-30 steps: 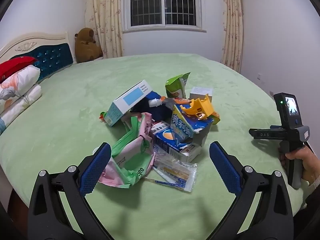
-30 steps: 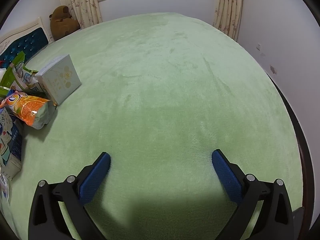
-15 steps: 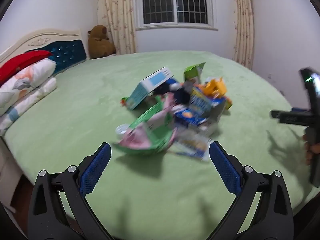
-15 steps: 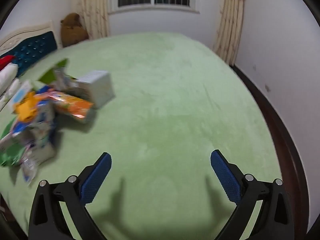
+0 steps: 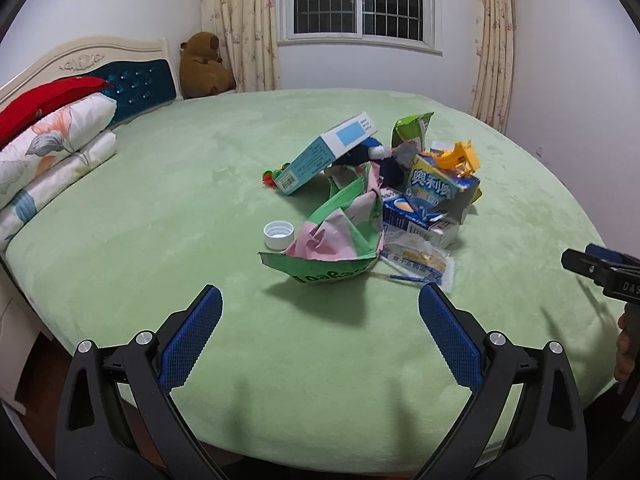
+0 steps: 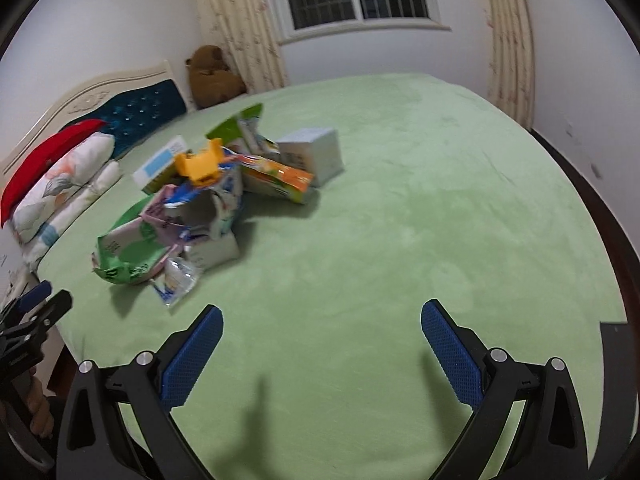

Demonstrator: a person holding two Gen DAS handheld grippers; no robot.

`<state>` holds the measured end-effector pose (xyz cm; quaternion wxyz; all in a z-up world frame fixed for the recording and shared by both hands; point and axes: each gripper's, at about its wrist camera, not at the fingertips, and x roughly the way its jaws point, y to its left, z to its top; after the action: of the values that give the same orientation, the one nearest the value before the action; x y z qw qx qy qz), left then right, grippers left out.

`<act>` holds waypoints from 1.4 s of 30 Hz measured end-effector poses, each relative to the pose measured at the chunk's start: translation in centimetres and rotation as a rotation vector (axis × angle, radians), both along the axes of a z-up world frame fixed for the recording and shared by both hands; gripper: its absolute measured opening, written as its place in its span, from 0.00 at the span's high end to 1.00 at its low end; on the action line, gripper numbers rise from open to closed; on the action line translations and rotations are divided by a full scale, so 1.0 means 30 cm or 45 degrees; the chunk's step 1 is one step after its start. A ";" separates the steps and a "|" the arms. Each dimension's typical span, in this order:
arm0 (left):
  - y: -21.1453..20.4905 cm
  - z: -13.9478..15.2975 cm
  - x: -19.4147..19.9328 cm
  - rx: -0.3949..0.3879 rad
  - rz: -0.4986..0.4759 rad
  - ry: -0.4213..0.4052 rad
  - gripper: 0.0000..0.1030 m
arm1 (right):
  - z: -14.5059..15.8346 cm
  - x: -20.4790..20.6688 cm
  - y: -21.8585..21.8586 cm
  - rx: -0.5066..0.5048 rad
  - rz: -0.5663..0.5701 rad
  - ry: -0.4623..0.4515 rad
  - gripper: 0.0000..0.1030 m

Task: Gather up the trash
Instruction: 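Move both tools toward the pile of trash on the bed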

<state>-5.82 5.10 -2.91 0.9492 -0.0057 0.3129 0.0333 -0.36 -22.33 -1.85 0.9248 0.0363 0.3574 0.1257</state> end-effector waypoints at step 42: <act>0.002 -0.067 0.013 0.028 0.065 0.056 0.07 | -0.034 0.022 0.054 -0.111 -0.015 -0.037 0.05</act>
<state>-5.41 5.17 -4.92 0.9410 -0.0024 0.3329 0.0613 0.32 -20.72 -2.87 0.9312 -0.0038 0.3490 0.1051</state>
